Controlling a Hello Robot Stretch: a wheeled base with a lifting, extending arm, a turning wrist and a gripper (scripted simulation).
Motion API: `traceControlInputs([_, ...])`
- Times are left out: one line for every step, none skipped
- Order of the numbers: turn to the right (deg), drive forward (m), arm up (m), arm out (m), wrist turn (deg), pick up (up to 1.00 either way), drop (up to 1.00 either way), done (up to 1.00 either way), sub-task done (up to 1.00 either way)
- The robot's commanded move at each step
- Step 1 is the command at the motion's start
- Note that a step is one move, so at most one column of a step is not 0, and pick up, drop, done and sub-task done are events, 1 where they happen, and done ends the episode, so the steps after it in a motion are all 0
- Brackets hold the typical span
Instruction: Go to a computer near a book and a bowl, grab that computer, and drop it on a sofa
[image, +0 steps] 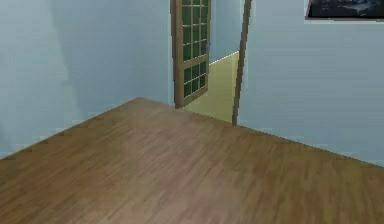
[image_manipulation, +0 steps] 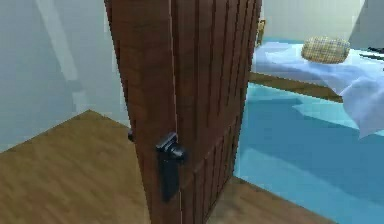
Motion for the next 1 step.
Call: traceControlInputs([0.0,1.0,0.0,0.0,0.0,0.0,0.0,0.0,0.0])
